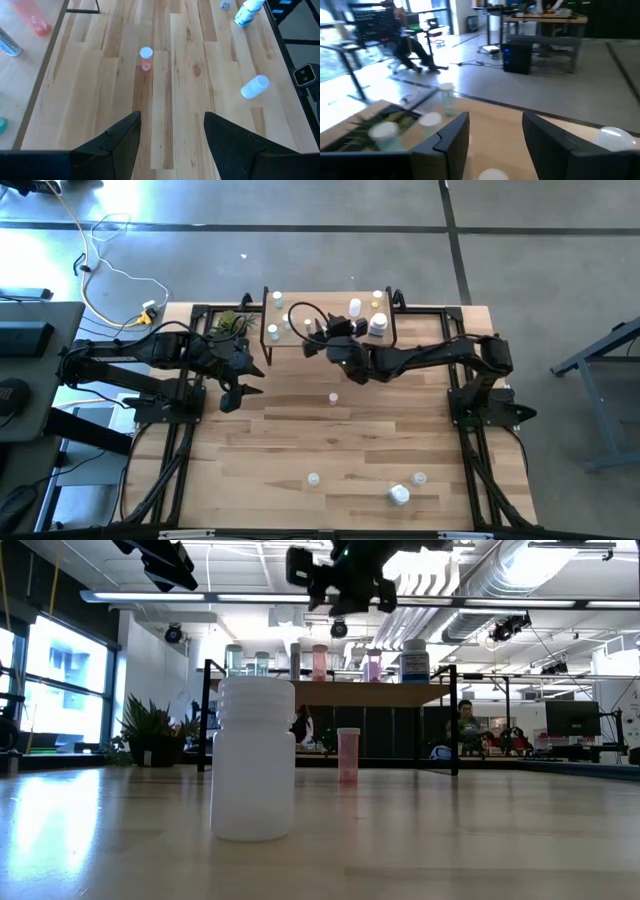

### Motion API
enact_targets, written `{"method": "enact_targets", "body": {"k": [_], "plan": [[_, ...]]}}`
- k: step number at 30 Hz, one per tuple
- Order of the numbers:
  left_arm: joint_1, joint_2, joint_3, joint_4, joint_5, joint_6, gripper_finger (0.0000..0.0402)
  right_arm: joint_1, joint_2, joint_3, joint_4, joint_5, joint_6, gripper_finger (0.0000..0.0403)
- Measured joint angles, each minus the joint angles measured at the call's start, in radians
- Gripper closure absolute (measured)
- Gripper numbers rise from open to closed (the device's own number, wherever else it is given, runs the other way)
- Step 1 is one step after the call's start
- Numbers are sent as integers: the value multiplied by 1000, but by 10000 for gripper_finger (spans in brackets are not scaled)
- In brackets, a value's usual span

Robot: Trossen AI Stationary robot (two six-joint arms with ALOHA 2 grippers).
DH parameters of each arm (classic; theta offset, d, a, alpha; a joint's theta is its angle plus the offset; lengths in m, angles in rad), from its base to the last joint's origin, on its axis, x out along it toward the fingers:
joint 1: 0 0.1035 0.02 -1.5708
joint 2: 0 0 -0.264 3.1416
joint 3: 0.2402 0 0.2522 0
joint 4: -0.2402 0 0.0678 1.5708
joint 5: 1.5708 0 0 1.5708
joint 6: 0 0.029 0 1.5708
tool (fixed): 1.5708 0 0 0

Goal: Pick and place medicine bottles onto shelf by color
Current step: Put the left transparent pill bottle on the shelf

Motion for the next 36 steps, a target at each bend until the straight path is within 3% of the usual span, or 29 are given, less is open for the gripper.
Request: {"method": "enact_targets", "body": {"k": [14, 23, 28, 36], "plan": [[-1, 0, 0, -9, 4, -75, 193, 214, -167, 0, -198, -152, 13, 228], [-23, 0, 0, -10, 4, -122, 193, 316, -190, 0, -313, -288, 195, 227], [-48, 0, 0, -9, 4, -152, 193, 348, -190, 0, -322, -372, 238, 203], [-78, 0, 0, -8, 0, -276, 193, 355, -186, -1, -413, -696, 211, 168]]}}
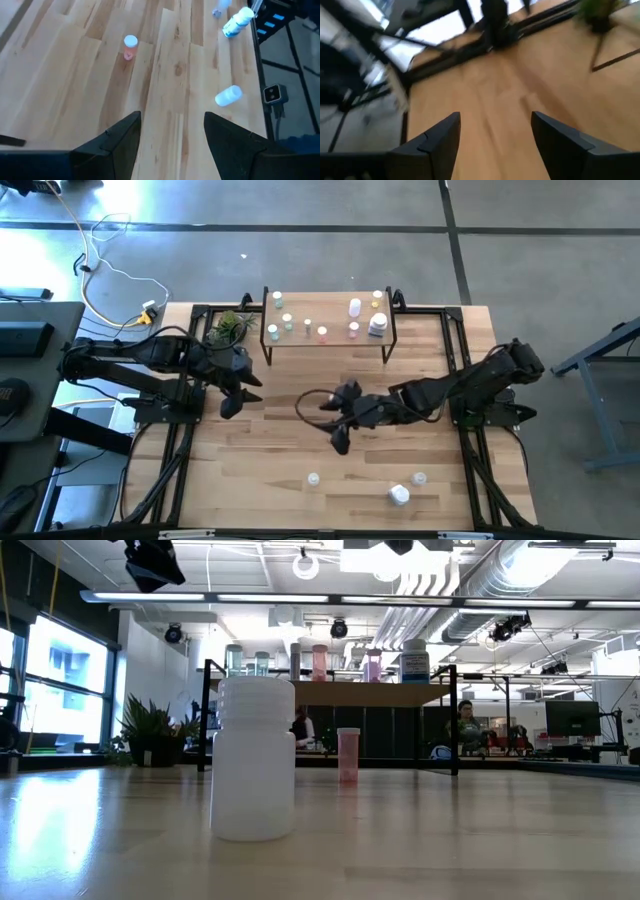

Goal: Pick and place medicine bottles onto shelf by color
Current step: Put the left transparent pill bottle on the shelf

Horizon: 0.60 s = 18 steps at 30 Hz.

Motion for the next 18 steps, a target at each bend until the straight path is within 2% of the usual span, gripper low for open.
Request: {"method": "enact_targets", "body": {"k": [10, 18], "plan": [[0, 17, 0, 5, -151, -172, 193, 1, 88, -13, 5, -282, -276, 167], [0, 28, 0, 5, -170, -238, 193, 30, 194, -13, 56, -333, -423, 167]]}}
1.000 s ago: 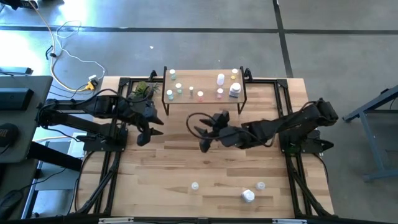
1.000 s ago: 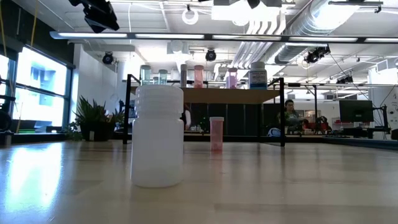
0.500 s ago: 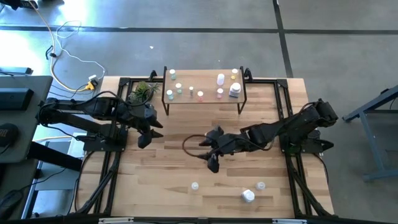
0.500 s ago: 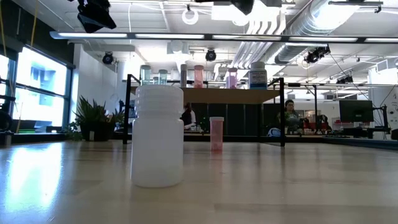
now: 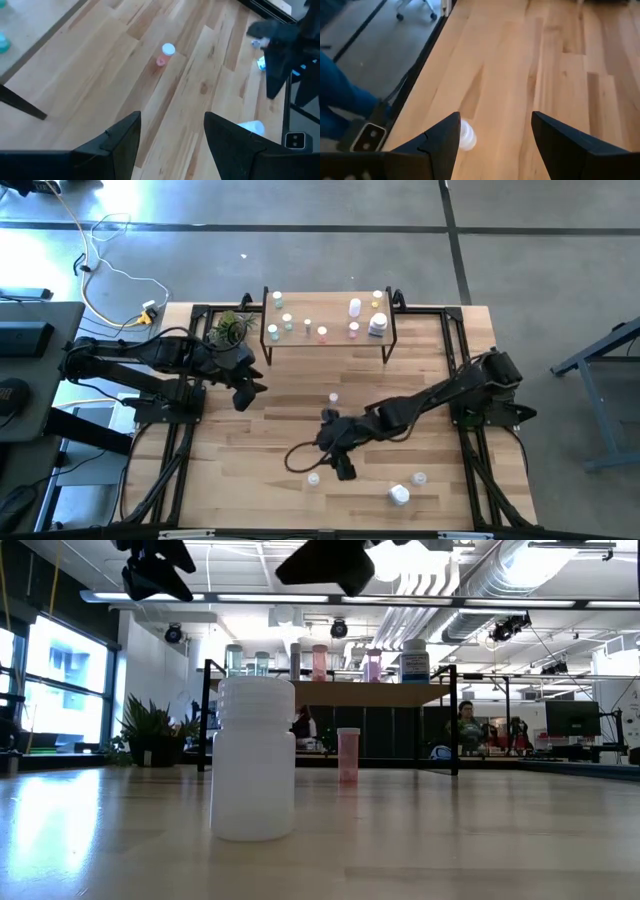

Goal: Pick and place medicine bottles onto shelf by color
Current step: Put the left transparent pill bottle on the shelf

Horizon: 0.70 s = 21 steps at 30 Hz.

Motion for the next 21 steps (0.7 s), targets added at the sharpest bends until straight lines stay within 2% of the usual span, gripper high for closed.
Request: {"method": "enact_targets", "body": {"k": [9, 21], "plan": [[0, 0, 0, -4, -25, -25, 193, 33, 93, 0, 117, -37, -150, 167], [0, 0, 0, -4, -22, -59, 193, 68, 217, 0, 204, -72, -177, 167]]}}
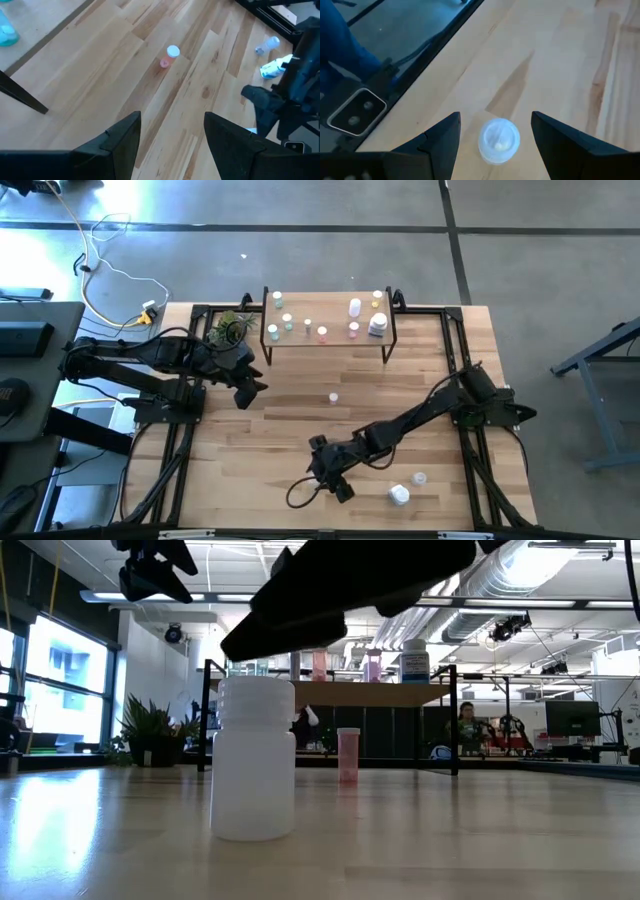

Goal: Pick and place medicine bottles onto shelf by color
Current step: Put the left transparent pill bottle on the shelf

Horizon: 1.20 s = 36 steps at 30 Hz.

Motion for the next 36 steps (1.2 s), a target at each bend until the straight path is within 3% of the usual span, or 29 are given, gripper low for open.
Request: {"method": "enact_targets", "body": {"k": [22, 36], "plan": [[0, 0, 0, 0, -2, -12, 193, 7, 86, 0, 28, 19, 43, 169], [0, 0, 0, 0, -3, 15, 193, 5, 85, 0, 32, 24, 157, 275]]}}
